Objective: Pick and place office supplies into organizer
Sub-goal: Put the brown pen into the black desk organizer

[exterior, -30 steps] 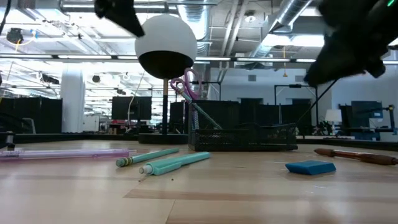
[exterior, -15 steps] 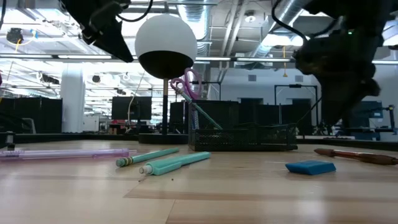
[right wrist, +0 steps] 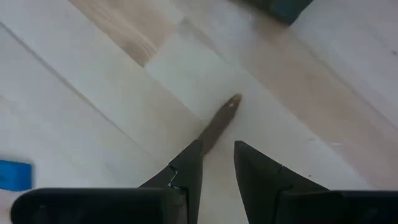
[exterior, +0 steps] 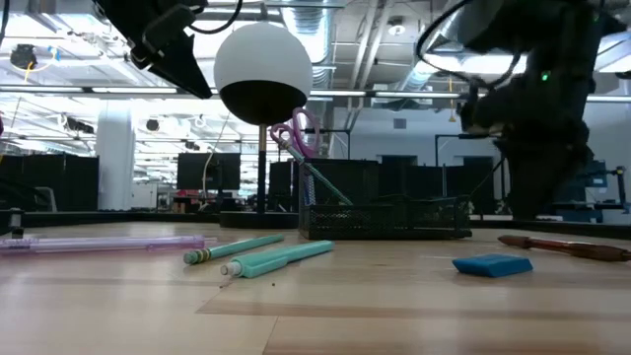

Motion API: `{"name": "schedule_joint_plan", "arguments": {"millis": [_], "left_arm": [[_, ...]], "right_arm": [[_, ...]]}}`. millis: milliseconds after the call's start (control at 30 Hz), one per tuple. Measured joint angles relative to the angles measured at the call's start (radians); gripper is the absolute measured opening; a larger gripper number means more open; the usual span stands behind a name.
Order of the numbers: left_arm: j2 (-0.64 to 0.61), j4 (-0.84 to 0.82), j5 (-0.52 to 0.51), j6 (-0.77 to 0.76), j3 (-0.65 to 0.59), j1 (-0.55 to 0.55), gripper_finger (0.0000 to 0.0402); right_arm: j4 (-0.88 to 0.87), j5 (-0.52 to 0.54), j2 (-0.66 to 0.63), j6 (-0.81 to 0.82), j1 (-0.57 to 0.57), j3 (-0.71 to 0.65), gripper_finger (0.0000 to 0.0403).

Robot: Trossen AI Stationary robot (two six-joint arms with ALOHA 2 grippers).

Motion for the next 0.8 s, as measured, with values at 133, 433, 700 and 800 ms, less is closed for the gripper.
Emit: {"name": "schedule_joint_plan", "arguments": {"millis": [133,433,700,800], "left_arm": [[0.000,0.000,0.000,0.000,0.000,0.000,0.0096],[0.000,-0.001,0.003,0.000,0.000,0.000,0.0096],[0.000,-0.001,0.003,0.008,0.000,0.000,0.0096],[0.000,-0.001,0.001,0.016,0.000,0.000,0.0096]], "right_arm": [[-0.003,-0.009,0.030,-0.035,-0.033,0.000,0.0088],[-0.016,-0.019,0.035,-0.090,-0.077,0.000,0.0088],[-0.009,-0.064,0.035,-0.117,-0.103,0.000,0.0088],[0.007,-0.062,0.035,-0.116,-0.117,0.000,0.0088]]}}
